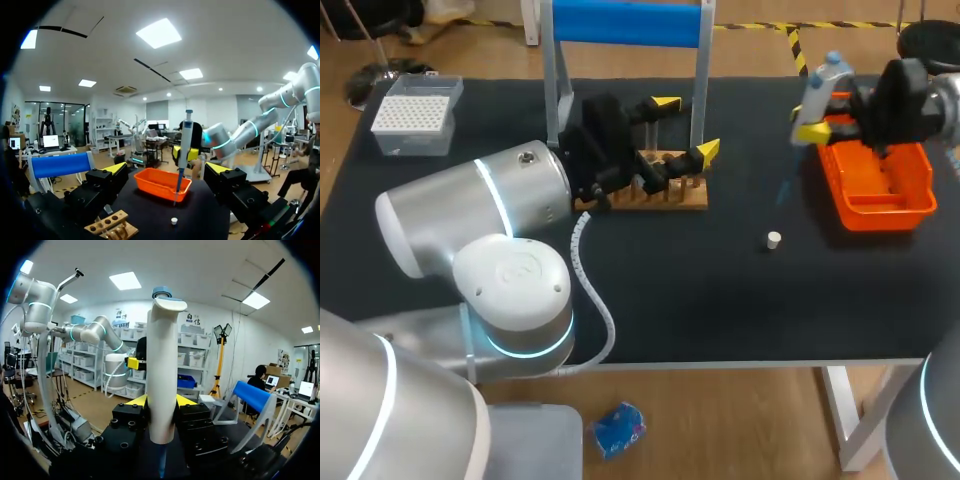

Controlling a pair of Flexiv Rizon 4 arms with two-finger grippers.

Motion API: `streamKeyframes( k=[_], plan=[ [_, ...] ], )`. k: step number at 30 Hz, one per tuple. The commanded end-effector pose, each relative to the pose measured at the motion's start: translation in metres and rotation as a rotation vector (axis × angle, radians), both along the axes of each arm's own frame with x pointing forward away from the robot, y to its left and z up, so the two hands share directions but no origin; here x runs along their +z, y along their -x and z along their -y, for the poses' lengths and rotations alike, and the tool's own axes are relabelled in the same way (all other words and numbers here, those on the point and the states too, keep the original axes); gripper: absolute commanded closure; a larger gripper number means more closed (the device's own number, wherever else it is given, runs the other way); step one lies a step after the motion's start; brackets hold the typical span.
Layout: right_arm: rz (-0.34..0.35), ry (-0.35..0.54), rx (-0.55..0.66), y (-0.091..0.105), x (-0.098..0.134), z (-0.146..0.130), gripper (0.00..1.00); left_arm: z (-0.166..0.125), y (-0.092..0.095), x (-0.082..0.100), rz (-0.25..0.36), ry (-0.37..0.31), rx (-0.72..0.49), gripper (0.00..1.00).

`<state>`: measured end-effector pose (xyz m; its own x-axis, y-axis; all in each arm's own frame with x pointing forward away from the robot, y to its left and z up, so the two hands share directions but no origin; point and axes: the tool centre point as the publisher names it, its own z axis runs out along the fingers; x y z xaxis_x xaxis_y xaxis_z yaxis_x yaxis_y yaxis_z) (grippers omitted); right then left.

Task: Invert the test tube, pick up the pipette, mount the tip to pipette, aspirate from beaker and dispense into the tube, eject the tip, return the pipette, and cap with the stopper.

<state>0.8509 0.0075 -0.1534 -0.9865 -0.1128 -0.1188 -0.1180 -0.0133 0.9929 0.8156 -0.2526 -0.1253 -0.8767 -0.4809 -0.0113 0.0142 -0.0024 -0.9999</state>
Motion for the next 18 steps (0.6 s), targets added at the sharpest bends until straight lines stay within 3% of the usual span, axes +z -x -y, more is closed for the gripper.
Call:
streamKeyframes(
  k=[1, 8, 18],
  plan=[
    [0.010, 0.005, 0.014, -0.018, 0.003, 0.035, 1.00, -0.002, -0.001, -0.004, 0.044, 0.078, -0.007, 0.00],
    [0.025, 0.004, -0.005, -0.043, 0.002, 0.072, 1.00, -0.002, -0.001, -0.004, 0.044, 0.078, -0.007, 0.00],
    [0.016, -0.041, -0.021, -0.068, -0.004, 0.119, 1.00, 0.036, -0.029, 0.019, 0.077, 0.006, -0.073, 0.00]
  ],
)
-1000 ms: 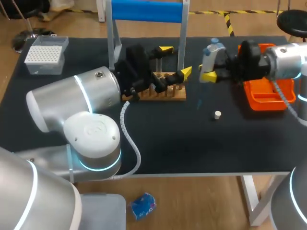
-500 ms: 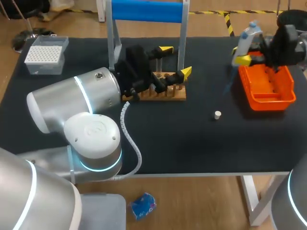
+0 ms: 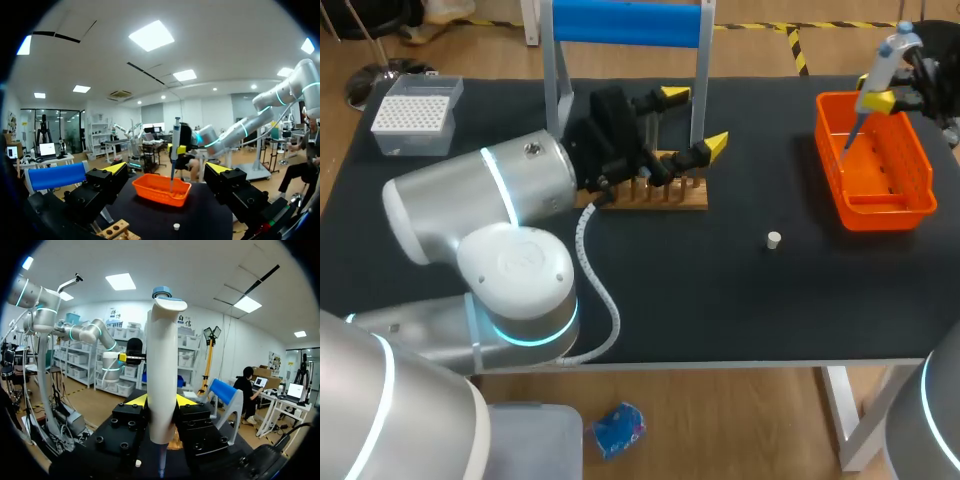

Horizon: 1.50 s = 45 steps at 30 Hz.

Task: Invert the test tube, pick up the pipette, mount the tip to pipette, aspirate from beaker and dispense into the tube, eject the tip, return the pipette, and cap with the stopper.

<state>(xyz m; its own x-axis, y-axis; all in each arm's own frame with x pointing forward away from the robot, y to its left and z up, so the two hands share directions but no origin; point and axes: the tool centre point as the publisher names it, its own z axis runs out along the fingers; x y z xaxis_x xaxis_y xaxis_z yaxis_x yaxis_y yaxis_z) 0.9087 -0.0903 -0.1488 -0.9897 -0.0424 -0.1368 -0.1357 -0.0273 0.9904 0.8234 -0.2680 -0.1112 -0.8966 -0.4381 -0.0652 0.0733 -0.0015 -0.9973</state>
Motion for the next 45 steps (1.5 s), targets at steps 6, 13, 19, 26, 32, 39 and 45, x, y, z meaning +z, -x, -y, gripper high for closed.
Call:
streamKeyframes(
  k=[6, 13, 19, 26, 32, 39, 45],
  plan=[
    [-0.012, -0.019, 0.044, -0.021, -0.011, 0.047, 1.00, 0.041, -0.040, 0.019, 0.020, -0.023, -0.075, 0.00],
    [-0.023, -0.013, 0.033, -0.031, -0.013, 0.069, 1.00, 0.063, -0.061, 0.032, 0.027, -0.057, -0.124, 0.00],
    [-0.048, 0.005, 0.055, -0.044, -0.020, 0.081, 1.00, 0.084, -0.075, 0.035, 0.027, -0.086, -0.185, 0.00],
    [-0.054, -0.002, 0.073, -0.060, -0.028, 0.083, 1.00, 0.104, -0.086, 0.036, 0.030, -0.095, -0.222, 0.00],
    [-0.063, 0.005, 0.113, -0.067, -0.031, 0.079, 1.00, 0.115, -0.094, 0.037, 0.034, -0.100, -0.243, 0.00],
    [-0.062, 0.016, 0.135, -0.067, -0.029, 0.076, 1.00, 0.116, -0.095, 0.037, 0.035, -0.113, -0.234, 0.00],
    [-0.062, 0.016, 0.135, -0.067, -0.029, 0.076, 1.00, 0.116, -0.095, 0.037, 0.035, -0.113, -0.234, 0.00]
  ],
)
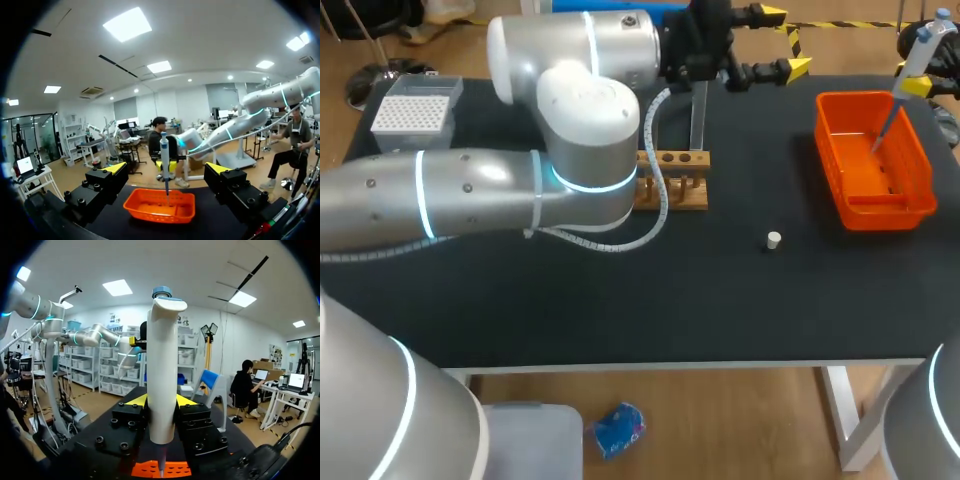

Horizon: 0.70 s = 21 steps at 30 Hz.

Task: Invert the test tube, pick up the pipette, mount the tip to pipette, aspirate from beaker and dispense into the tube, eject the tip, return the pipette, and cap with the stopper.

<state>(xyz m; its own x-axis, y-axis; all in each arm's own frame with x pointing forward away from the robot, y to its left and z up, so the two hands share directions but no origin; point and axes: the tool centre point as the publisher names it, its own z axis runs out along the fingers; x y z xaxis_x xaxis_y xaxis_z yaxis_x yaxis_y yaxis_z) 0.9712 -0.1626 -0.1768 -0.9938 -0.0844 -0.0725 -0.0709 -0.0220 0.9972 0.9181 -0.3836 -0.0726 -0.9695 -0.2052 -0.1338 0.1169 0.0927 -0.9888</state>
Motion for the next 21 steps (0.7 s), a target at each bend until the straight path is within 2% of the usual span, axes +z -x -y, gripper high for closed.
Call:
streamKeyframes(
  k=[1, 17, 21],
  plan=[
    [0.002, 0.004, 0.093, -0.0047, -0.0014, 0.0037, 1.00, 0.0007, -0.0004, -0.0012, 0.002, 0.004, 0.001, 0.00],
    [0.002, 0.004, 0.093, -0.0047, -0.0014, 0.0037, 1.00, 0.0007, -0.0004, -0.0012, 0.002, 0.004, 0.001, 0.00],
    [0.002, 0.004, 0.093, -0.0047, -0.0014, 0.0037, 1.00, 0.0027, 0.0015, 0.0004, -0.004, -0.016, 0.050, 0.00]
  ],
)
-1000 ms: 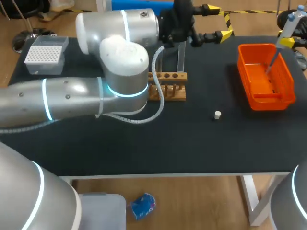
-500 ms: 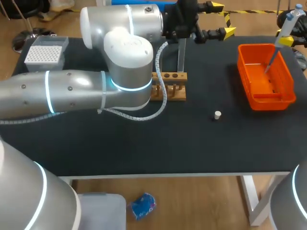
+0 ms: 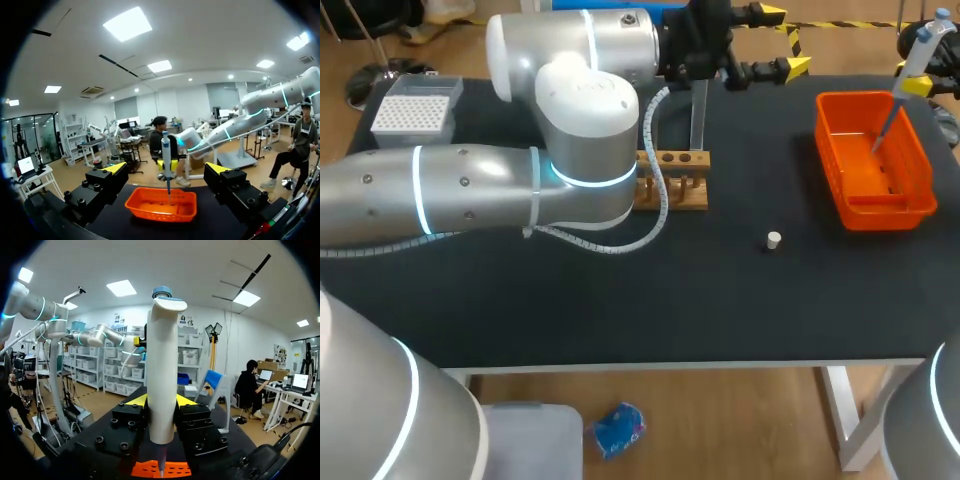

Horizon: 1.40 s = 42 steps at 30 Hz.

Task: Invert the test tube, pick up the pipette, mount the tip to pipette, aspirate from beaker and dispense into the tube, eject the tip, return the pipette, and cap with the stopper.

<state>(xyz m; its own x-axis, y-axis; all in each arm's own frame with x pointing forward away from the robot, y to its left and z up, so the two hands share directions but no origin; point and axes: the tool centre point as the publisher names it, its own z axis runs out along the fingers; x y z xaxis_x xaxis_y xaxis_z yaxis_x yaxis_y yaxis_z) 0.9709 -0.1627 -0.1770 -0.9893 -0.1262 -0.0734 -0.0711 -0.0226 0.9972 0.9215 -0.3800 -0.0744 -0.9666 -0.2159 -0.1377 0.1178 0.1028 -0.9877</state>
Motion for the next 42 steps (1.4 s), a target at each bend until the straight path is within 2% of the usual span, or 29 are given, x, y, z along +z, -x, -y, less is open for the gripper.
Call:
streamKeyframes(
  k=[1, 5, 9, 10, 11, 13, 14, 20, 27, 42],
  plan=[
    [0.001, 0.001, 0.051, -0.005, -0.001, 0.004, 1.00, 0.009, 0.005, 0.005, -0.004, -0.006, 0.033, 0.00],
    [0.001, 0.001, 0.051, -0.005, -0.001, 0.004, 1.00, 0.023, 0.004, 0.016, -0.018, 0.004, 0.045, 0.00],
    [0.001, 0.001, 0.051, -0.005, -0.001, 0.004, 1.00, 0.049, 0.001, 0.024, -0.032, -0.004, 0.007, 0.00],
    [0.001, 0.001, 0.051, -0.005, -0.001, 0.004, 1.00, 0.056, -0.001, 0.026, -0.035, -0.008, 0.007, 0.11],
    [0.001, 0.001, 0.051, -0.005, -0.001, 0.004, 1.00, 0.062, -0.002, 0.026, -0.044, -0.007, -0.001, 0.40],
    [0.001, 0.001, 0.051, -0.005, -0.001, 0.004, 1.00, 0.074, -0.006, 0.028, -0.051, -0.008, -0.002, 0.84],
    [0.001, 0.001, 0.051, -0.005, -0.001, 0.004, 1.00, 0.080, -0.007, 0.029, -0.059, -0.011, -0.008, 1.00],
    [0.001, 0.001, 0.051, -0.005, -0.001, 0.004, 1.00, 0.114, -0.014, 0.034, -0.085, -0.013, -0.037, 1.00],
    [0.001, 0.001, 0.051, -0.005, -0.001, 0.004, 1.00, 0.151, -0.021, 0.023, -0.148, -0.044, -0.053, 1.00],
    [0.001, 0.001, 0.051, -0.005, -0.001, 0.004, 1.00, 0.151, -0.021, 0.023, -0.148, -0.044, -0.053, 1.00]
  ],
)
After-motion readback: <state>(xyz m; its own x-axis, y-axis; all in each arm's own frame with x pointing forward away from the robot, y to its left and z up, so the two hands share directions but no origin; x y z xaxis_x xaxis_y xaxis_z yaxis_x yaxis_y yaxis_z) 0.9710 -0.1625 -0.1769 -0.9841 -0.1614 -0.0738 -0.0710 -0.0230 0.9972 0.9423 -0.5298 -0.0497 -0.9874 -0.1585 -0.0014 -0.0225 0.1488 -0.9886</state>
